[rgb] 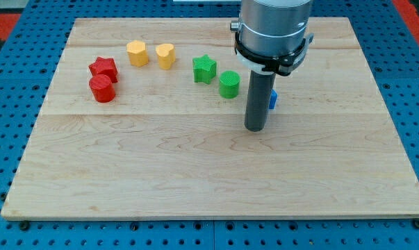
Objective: Slide the blue cube along with the blue triangle towards right and up
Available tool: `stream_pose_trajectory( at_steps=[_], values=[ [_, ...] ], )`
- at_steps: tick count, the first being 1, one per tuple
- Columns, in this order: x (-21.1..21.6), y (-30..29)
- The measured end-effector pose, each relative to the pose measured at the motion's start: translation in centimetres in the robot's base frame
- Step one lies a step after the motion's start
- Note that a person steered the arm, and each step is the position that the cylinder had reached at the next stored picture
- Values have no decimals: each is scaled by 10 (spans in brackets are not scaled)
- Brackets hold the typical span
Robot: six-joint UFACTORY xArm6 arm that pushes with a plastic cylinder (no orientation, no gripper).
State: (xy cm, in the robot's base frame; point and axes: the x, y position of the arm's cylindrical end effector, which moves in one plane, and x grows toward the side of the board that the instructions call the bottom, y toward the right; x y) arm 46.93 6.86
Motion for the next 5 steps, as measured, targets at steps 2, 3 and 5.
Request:
stream_pose_trajectory(
  at_steps=[2, 3, 5],
  values=[
    [-5, 0],
    [-6, 0],
    [17, 2]
  ],
)
